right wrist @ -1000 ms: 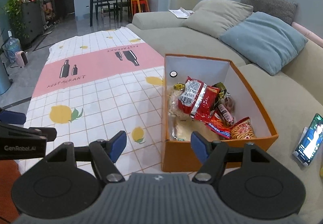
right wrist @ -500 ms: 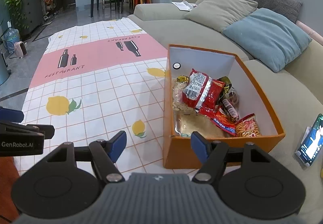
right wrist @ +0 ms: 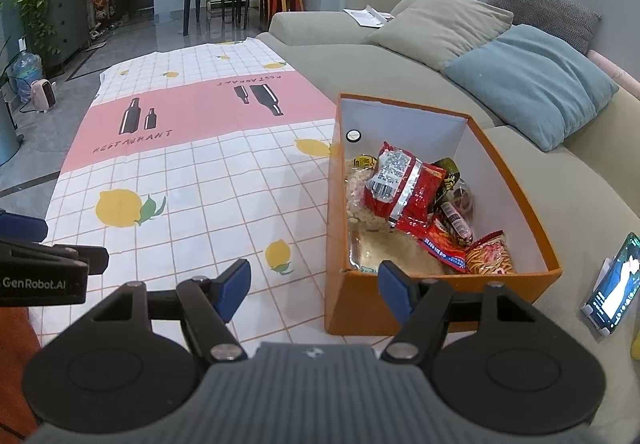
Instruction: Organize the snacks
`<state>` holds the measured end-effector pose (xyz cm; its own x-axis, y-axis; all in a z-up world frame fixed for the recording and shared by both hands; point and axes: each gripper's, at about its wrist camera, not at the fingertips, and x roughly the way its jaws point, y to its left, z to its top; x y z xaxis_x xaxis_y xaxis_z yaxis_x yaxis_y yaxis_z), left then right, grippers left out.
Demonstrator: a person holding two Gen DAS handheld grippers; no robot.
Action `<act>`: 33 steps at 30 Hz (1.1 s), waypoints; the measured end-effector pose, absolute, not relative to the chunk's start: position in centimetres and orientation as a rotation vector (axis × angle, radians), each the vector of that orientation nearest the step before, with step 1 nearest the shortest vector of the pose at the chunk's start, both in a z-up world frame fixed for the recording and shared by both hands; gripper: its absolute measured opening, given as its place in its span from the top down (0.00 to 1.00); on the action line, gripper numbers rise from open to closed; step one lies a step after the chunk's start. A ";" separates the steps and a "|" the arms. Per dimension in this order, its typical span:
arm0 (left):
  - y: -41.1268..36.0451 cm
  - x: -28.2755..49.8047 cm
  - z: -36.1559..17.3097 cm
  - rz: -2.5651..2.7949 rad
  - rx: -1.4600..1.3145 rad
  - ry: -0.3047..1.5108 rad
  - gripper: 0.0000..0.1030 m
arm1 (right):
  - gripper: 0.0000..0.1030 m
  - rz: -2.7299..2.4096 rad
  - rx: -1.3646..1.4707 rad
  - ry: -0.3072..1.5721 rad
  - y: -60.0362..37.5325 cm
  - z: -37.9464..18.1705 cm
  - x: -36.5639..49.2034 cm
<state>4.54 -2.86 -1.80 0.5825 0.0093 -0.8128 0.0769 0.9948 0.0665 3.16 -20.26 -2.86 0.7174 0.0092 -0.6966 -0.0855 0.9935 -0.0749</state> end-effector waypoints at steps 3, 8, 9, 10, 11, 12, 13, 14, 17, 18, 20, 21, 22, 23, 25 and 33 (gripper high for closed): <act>-2.7 4.5 -1.7 -0.034 0.092 0.946 0.20 | 0.33 0.058 -0.111 0.767 -20.1 -2.8 3.1; -2.5 4.4 -1.8 -0.030 0.086 0.944 0.20 | 0.33 0.072 -0.122 0.759 -19.6 -2.7 3.1; -2.5 4.4 -1.8 -0.030 0.085 0.945 0.20 | 0.33 0.073 -0.124 0.760 -19.6 -2.7 3.1; -2.4 4.4 -1.8 -0.030 0.083 0.946 0.20 | 0.33 0.074 -0.125 0.761 -19.5 -2.7 3.0; -2.4 4.4 -1.8 -0.030 0.082 0.946 0.20 | 0.33 0.075 -0.126 0.763 -19.5 -2.8 3.0; -2.4 4.4 -1.8 -0.030 0.082 0.945 0.20 | 0.33 0.075 -0.127 0.764 -19.5 -2.8 3.0; -2.4 4.4 -1.8 -0.030 0.082 0.945 0.20 | 0.33 0.074 -0.126 0.765 -19.5 -2.8 3.0; -2.4 4.4 -1.8 -0.030 0.082 0.945 0.20 | 0.33 0.073 -0.125 0.766 -19.5 -2.8 3.1; -2.4 4.4 -1.8 -0.033 0.082 0.946 0.20 | 0.33 0.073 -0.121 0.768 -19.6 -2.8 3.1; -2.4 4.4 -1.8 -0.033 0.082 0.947 0.20 | 0.33 0.073 -0.121 0.770 -19.6 -2.9 3.2; -2.4 4.4 -1.8 -0.032 0.081 0.947 0.20 | 0.33 0.075 -0.123 0.774 -19.6 -3.0 3.1; -2.4 4.4 -1.8 -0.031 0.081 0.947 0.20 | 0.33 0.076 -0.125 0.775 -19.5 -3.0 3.2; -2.4 4.4 -1.8 -0.031 0.081 0.947 0.20 | 0.33 0.077 -0.126 0.777 -19.5 -3.1 3.2; -2.4 4.4 -1.8 -0.032 0.081 0.947 0.20 | 0.33 0.078 -0.126 0.777 -19.5 -3.1 3.2; -2.4 4.4 -1.8 -0.032 0.080 0.947 0.20 | 0.33 0.080 -0.127 0.777 -19.5 -3.1 3.2; -2.4 4.4 -1.7 -0.032 0.073 0.946 0.20 | 0.33 0.083 -0.128 0.780 -19.4 -3.0 3.2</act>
